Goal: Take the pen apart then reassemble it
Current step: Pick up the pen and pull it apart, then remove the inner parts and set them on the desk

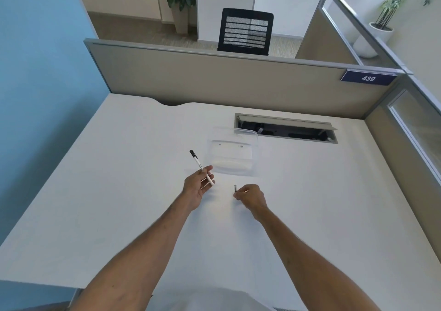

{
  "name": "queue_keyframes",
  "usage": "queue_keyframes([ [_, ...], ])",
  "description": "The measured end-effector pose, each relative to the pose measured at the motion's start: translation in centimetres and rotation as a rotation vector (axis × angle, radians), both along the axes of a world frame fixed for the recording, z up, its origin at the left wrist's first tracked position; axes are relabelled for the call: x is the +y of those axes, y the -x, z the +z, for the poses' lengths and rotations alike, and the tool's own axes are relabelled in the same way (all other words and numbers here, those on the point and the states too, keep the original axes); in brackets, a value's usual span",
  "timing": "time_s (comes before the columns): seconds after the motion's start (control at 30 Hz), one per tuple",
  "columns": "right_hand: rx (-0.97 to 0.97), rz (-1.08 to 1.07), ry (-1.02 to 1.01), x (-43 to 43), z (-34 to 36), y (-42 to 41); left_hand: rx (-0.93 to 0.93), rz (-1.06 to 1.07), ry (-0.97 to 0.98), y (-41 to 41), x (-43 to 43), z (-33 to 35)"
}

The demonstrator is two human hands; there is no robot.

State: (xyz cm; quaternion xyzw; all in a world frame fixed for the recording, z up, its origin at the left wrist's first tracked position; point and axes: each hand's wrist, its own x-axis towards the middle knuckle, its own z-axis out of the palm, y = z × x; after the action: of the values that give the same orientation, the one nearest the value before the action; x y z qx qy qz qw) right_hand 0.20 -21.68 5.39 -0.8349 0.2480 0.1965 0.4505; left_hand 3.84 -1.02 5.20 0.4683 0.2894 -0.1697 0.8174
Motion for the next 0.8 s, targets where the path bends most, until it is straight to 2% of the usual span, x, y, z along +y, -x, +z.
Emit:
queue_keyframes([
  [0.17, 0.009, 0.123, 0.375, 0.0, -0.2, -0.8, -0.005, 0.028, 0.07, 0.2, 0.3, -0.3],
  [0.33, -0.019, 0.251, 0.565, 0.3, -0.7, -0.7, -0.002, 0.044, 0.081, 0.3, 0.7, -1.0],
  [0.5, -0.069, 0.267, 0.625, 0.5, -1.2, -0.3, -0.001, 0.013, 0.102, 0.1, 0.7, -1.3],
  [0.8, -0.097, 0.241, 0.603, 0.1, -1.3, -0.4, 0.013, -0.02, 0.1, 0.4, 0.6, -1.8],
])
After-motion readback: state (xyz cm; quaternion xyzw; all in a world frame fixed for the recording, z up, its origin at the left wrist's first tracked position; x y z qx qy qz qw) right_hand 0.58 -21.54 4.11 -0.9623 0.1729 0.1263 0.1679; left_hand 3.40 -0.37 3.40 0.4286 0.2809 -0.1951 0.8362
